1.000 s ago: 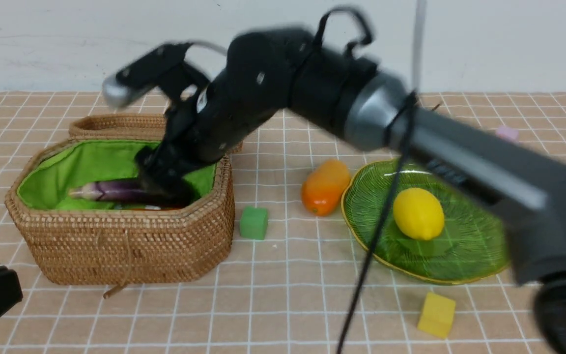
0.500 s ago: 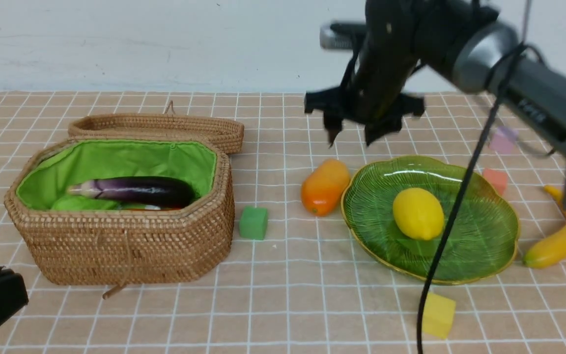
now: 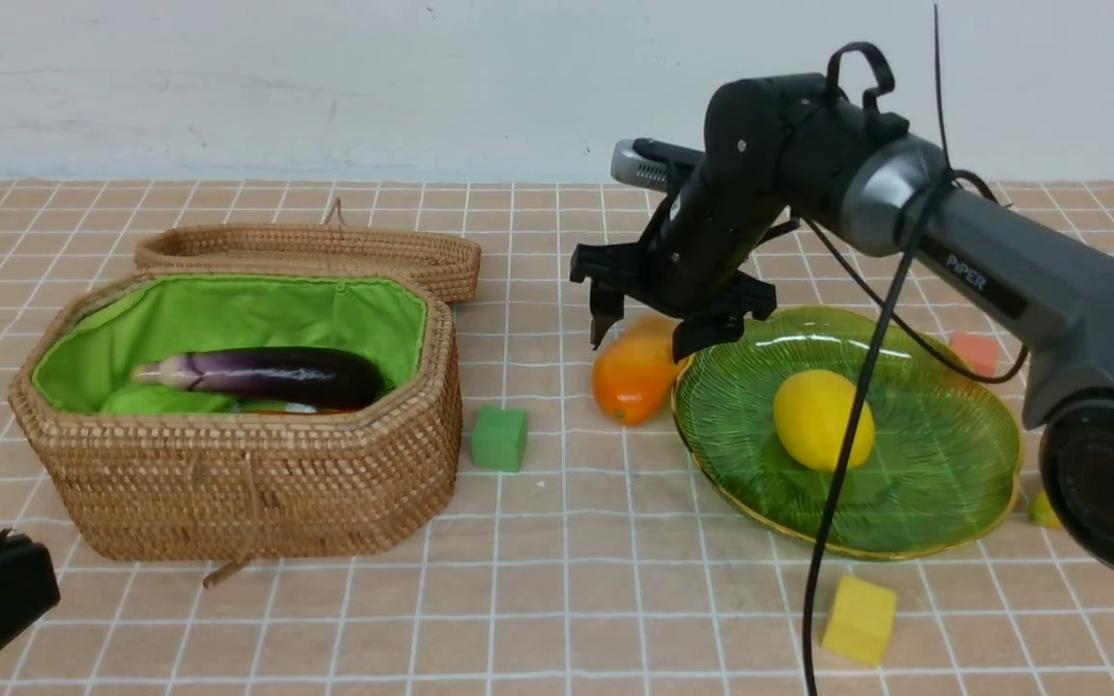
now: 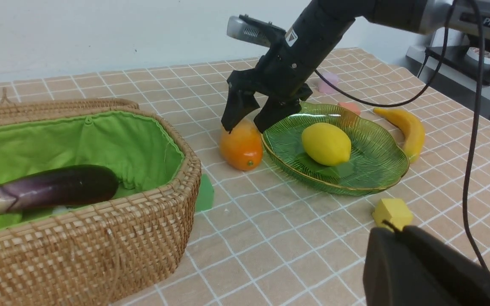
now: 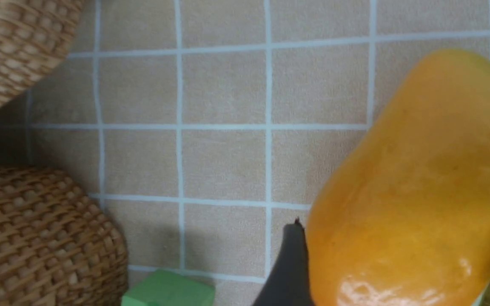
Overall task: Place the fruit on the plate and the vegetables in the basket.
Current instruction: Use the right arm to grab a mango and put it into the right plate
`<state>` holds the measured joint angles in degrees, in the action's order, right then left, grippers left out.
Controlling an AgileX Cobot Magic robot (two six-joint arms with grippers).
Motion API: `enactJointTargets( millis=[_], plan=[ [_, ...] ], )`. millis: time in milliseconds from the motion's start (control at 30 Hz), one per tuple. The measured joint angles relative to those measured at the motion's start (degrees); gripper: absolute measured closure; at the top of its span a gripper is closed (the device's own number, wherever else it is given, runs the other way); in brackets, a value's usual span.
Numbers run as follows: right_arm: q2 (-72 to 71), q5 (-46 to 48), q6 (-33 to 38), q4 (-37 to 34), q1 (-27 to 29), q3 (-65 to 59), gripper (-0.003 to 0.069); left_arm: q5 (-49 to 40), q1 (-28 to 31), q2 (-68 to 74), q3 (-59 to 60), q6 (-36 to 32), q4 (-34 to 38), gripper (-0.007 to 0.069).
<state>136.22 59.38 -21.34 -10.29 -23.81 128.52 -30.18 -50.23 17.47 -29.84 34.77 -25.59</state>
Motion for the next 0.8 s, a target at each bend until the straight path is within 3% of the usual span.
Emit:
enactJointTargets(
  millis=[800],
  plan=[
    [6.3, -9.3, 1.8, -1.7, -1.7, 0.3, 0.0074, 0.0, 0.0, 0.0, 0.0, 0.0, 0.1, 0.0601]
  ],
)
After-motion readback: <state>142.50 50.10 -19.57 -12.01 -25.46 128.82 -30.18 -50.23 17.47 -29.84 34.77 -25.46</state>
